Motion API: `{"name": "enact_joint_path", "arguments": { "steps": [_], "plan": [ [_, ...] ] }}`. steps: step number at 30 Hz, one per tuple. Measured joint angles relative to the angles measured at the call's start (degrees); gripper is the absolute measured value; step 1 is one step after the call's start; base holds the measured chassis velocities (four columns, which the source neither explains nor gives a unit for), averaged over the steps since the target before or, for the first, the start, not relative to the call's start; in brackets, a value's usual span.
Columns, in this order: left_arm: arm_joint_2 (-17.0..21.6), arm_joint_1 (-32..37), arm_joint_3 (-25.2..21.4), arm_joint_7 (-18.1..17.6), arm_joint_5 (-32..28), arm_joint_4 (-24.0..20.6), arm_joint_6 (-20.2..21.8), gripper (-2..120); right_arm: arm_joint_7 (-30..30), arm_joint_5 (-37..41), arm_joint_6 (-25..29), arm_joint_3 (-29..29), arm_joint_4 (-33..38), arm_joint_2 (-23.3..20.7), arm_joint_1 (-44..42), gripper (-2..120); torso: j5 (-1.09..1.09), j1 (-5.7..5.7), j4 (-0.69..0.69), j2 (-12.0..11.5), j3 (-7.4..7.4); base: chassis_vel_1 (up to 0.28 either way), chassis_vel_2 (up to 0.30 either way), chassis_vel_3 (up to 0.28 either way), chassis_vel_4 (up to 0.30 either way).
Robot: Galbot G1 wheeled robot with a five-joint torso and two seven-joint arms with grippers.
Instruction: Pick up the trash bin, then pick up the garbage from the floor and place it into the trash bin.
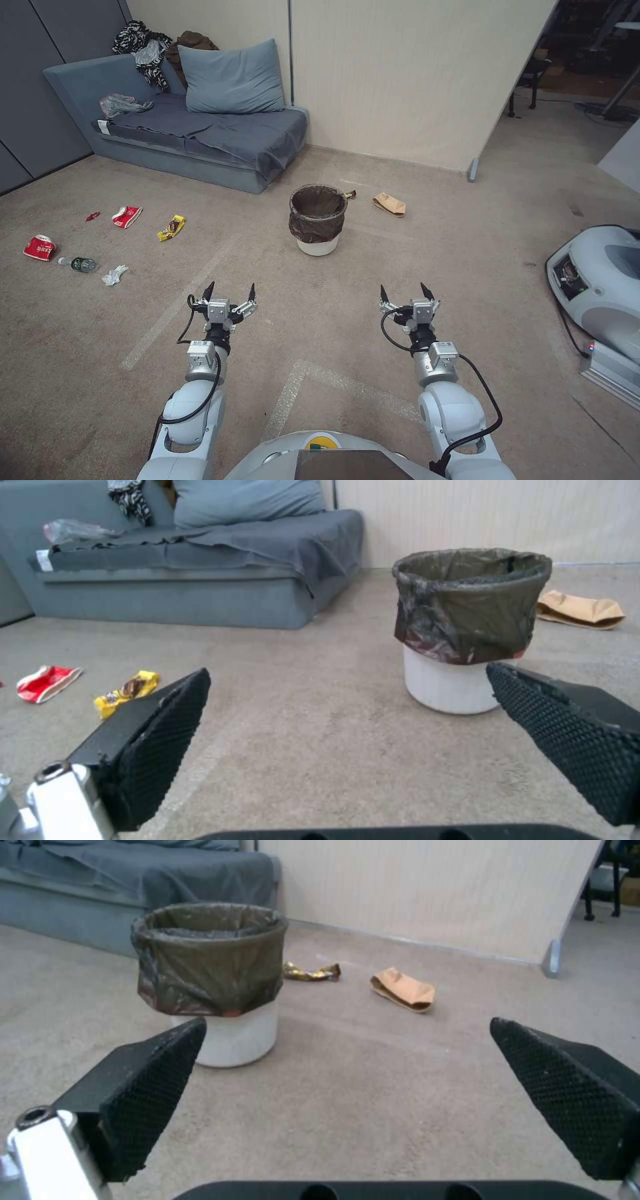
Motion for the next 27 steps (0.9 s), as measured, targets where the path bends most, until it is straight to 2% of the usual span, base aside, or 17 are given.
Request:
{"name": "enact_joint_path", "arguments": {
  "steps": [22,26,27],
  "plan": [
    [0.0,0.0,0.0,0.0,0.0,0.0,0.0,100,0.0,0.0,0.0,0.0,0.0,0.0,0.0,100,0.0,0.0,0.0,0.0,0.0,0.0,0.0,0.0,0.0],
    [0.2,0.1,-0.1,-1.1,0.0,0.0,0.0,100,0.6,0.0,1.0,0.3,0.0,0.1,-0.1,100,0.0,0.0,-0.01,0.0,0.0,0.0,0.0,0.0,0.0],
    [0.4,0.2,-0.3,-2.5,0.1,0.0,-0.4,100,1.3,0.0,2.2,0.6,-0.1,0.3,-0.3,100,0.0,0.0,-0.01,0.0,0.0,0.0,0.0,0.0,0.0]
  ]
}}
